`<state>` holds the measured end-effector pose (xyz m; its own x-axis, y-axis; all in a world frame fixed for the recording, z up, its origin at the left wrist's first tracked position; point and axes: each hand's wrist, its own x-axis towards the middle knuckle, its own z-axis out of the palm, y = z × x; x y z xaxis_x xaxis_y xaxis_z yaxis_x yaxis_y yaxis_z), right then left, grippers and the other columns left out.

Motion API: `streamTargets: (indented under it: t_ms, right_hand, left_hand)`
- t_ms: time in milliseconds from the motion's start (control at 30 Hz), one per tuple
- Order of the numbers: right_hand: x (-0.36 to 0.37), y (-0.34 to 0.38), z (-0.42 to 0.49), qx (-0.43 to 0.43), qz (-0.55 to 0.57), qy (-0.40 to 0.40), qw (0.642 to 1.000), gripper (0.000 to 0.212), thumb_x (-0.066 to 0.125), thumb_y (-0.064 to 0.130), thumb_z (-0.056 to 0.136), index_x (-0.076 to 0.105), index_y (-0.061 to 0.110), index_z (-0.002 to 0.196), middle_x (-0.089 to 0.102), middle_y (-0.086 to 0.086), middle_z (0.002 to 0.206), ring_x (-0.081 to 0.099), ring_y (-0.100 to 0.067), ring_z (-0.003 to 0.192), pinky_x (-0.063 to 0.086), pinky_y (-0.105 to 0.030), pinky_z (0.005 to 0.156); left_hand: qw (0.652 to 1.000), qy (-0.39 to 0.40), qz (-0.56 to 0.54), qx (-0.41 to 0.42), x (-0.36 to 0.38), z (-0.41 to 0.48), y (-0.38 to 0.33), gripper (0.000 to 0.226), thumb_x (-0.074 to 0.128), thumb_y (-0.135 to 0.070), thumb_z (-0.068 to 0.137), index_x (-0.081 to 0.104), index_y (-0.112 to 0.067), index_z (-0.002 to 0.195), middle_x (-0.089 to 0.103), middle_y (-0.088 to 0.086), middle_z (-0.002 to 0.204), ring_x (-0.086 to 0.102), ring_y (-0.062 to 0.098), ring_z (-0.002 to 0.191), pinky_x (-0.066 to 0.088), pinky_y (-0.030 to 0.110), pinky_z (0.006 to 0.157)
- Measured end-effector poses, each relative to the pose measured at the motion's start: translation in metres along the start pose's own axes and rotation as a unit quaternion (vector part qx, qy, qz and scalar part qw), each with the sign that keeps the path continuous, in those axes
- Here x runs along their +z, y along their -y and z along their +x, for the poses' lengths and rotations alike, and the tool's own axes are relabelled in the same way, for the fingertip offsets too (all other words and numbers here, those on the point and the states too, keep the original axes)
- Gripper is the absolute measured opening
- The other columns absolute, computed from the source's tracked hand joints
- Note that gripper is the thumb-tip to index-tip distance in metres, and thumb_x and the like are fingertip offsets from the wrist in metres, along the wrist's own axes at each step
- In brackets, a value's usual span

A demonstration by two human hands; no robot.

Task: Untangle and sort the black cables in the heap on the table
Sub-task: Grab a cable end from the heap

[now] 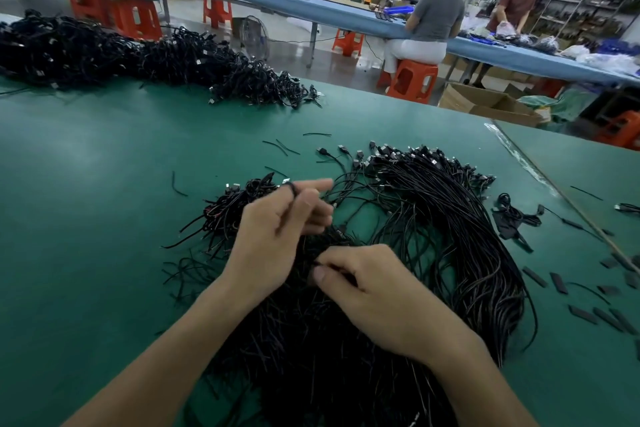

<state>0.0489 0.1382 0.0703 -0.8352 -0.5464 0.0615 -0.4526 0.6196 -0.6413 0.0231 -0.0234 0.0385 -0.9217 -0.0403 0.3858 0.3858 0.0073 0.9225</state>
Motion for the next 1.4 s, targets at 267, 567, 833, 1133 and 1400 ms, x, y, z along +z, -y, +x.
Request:
streamTargets:
  t_ms: [267, 567, 833, 1133, 1400]
  right_hand:
    - [-0.037, -0.003, 0.01, -0.037, 0.096, -0.177, 0.979, 0.011, 0.078, 0.03, 0.082, 0.072, 0.026, 0.074, 0.058, 0.01, 0.061, 0.045, -0.003, 0.055, 0.038, -0.019, 0.054]
    - [-0.004, -0.003, 0.006, -0.011, 0.183, -0.096, 0.978, 0.029, 0.053, 0.04, 0.097, 0.066, 0.027, 0.075, 0.048, 0.009, 0.055, 0.037, -0.009, 0.049, 0.029, -0.03, 0.046]
    - [-0.015, 0.004, -0.007, 0.027, -0.032, 0.001, 0.999, 0.029, 0.049, 0.033, 0.1, 0.056, 0.026, 0.073, 0.056, 0.011, 0.062, 0.046, -0.009, 0.05, 0.042, -0.032, 0.05]
    - [-0.046, 0.007, 0.0, -0.072, 0.092, -0.122, 0.986, 0.012, 0.079, 0.032, 0.081, 0.073, 0.023, 0.077, 0.069, 0.004, 0.064, 0.051, -0.002, 0.053, 0.04, -0.015, 0.052]
    - [-0.012, 0.002, 0.011, 0.027, 0.127, -0.095, 0.987, 0.039, 0.051, 0.039, 0.099, 0.063, 0.036, 0.062, 0.051, 0.011, 0.051, 0.037, -0.006, 0.046, 0.03, -0.026, 0.046]
  left_hand:
    - [0.966, 0.193, -0.023, -0.169, 0.005, -0.019, -0.02, 0.064, 0.031, -0.06, 0.097, 0.055, -0.017, 0.056, 0.039, -0.003, 0.039, 0.03, 0.012, 0.032, 0.027, 0.017, 0.036]
    - [0.823, 0.249, -0.455, -0.232, -0.007, -0.007, -0.036, 0.044, 0.046, -0.038, 0.098, 0.075, -0.008, 0.084, 0.058, -0.004, 0.055, 0.052, 0.003, 0.042, 0.044, 0.015, 0.039]
    - [0.995, 0.015, -0.078, -0.054, 0.002, -0.005, -0.009, 0.036, 0.047, -0.031, 0.096, 0.07, -0.009, 0.112, 0.076, 0.007, 0.102, 0.073, 0.019, 0.098, 0.058, 0.029, 0.084]
    - [0.937, 0.267, -0.08, -0.209, -0.003, -0.017, -0.033, 0.052, 0.037, -0.045, 0.103, 0.069, -0.014, 0.075, 0.036, -0.008, 0.043, 0.028, 0.006, 0.033, 0.025, 0.017, 0.035]
    - [0.859, 0.207, -0.405, -0.234, -0.011, -0.008, -0.034, 0.042, 0.046, -0.042, 0.098, 0.059, -0.019, 0.065, 0.042, -0.011, 0.046, 0.035, 0.0, 0.035, 0.033, 0.015, 0.036]
